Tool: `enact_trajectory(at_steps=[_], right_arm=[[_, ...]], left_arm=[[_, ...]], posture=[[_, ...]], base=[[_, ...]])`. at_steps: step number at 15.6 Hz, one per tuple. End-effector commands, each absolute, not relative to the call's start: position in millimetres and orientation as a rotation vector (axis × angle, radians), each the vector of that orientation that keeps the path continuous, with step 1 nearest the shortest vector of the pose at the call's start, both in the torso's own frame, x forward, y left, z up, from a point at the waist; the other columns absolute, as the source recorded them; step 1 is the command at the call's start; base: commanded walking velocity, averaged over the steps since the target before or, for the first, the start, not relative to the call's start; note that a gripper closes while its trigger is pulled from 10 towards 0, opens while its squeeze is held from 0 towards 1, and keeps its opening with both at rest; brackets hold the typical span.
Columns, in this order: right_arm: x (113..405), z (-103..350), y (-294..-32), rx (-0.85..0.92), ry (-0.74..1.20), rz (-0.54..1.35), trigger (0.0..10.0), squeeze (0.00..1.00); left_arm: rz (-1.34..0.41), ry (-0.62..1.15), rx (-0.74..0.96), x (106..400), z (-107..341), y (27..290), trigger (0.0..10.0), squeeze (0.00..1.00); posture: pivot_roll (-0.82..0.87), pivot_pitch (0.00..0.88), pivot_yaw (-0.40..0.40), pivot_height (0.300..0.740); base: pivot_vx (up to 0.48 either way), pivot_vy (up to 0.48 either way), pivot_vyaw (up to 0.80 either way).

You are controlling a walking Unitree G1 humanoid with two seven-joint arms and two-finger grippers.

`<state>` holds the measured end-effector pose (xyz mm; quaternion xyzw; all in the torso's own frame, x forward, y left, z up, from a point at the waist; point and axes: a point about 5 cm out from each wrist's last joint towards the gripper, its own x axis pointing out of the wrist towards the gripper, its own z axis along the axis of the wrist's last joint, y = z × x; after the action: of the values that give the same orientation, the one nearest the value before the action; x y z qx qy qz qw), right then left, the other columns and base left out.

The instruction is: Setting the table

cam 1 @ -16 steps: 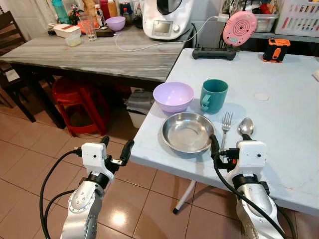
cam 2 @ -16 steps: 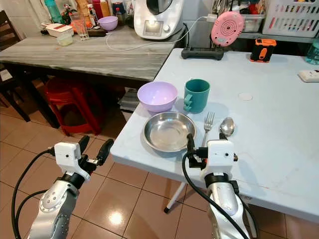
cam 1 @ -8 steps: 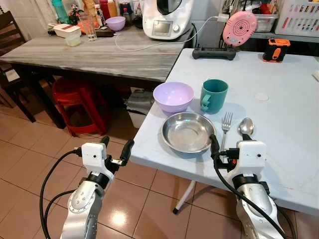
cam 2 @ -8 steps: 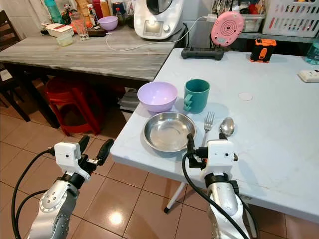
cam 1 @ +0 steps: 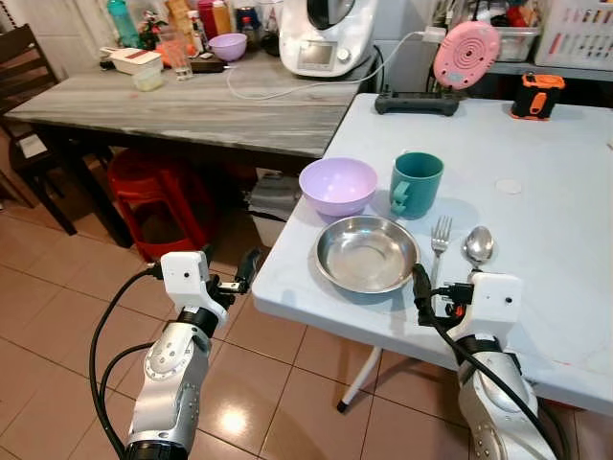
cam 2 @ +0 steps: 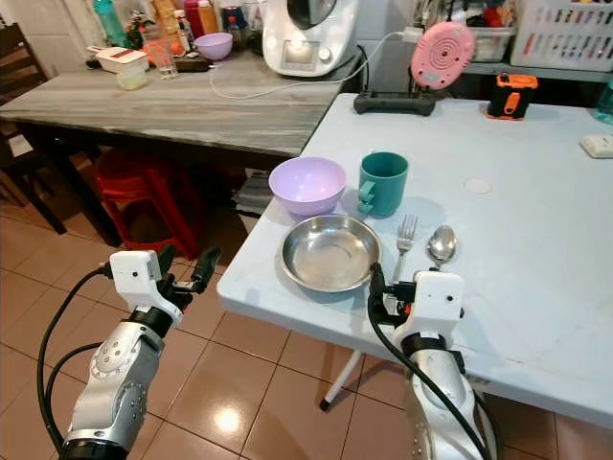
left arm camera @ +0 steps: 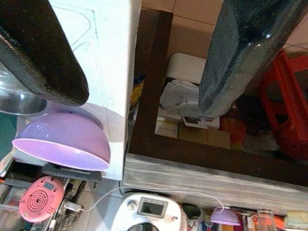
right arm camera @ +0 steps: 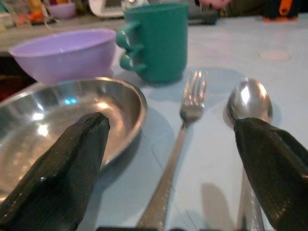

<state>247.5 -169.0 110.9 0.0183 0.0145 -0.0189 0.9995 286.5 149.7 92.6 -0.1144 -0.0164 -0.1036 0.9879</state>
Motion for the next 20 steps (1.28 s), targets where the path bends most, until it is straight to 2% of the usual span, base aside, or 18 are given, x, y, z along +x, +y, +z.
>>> enact_trajectory(at_steps=[1,2,5,8,11,17,18,19,20], right_arm=[[249,117,-164,0.03,0.001,-0.009,10.0,0.0],[250,115,-166,-0.002,0.007,-0.028,10.0,0.0],[256,117,-165,0.09,0.036,0.016,10.0,0.0],[269,121,-165,0.114,0.044,0.025,10.0,0.0],[279,116,-157,0.179,0.14,0.041,10.0,0.0],[289,113,-143,0.254,0.211,0.081,10.0,0.0],[291,113,-143,0.267,0.222,0.079,8.1,0.0],[294,112,-144,0.278,0.239,0.068,2.2,0.0],[295,111,-145,0.276,0.25,0.073,0.0,0.0]], left_arm=[[-0.209,-0.026,-0.234,284,92,153,10.0,0.0],[-0.224,-0.008,-0.221,282,88,152,10.0,0.0],[-0.363,0.038,-0.216,276,79,142,10.0,0.0],[-0.432,0.065,-0.227,274,78,144,10.0,0.0],[-0.548,0.074,-0.185,270,79,144,10.0,0.0],[-0.565,0.053,-0.168,271,86,150,10.0,0.0],[-0.573,0.05,-0.17,271,86,149,10.0,0.0],[-0.605,0.045,-0.171,270,87,146,10.0,0.0],[-0.635,0.046,-0.167,268,87,144,10.0,0.0]], posture=[[-0.12,0.0,0.088,0.74],[-0.12,0.0,0.087,0.74],[-0.12,0.013,0.089,0.74],[-0.12,0.024,0.095,0.74],[-0.11,0.033,0.097,0.74],[-0.1,0.038,0.104,0.74],[-0.1,0.039,0.104,0.74],[-0.1,0.039,0.103,0.74],[-0.1,0.039,0.103,0.74]], base=[[0.0,0.0,0.0],[0.0,0.0,0.0],[0.0,0.0,0.0],[0.0,0.0,0.0],[0.0,0.0,0.0],[0.0,0.0,0.0],[0.0,0.0,0.0],[0.0,0.0,0.0],[0.0,0.0,0.0]])
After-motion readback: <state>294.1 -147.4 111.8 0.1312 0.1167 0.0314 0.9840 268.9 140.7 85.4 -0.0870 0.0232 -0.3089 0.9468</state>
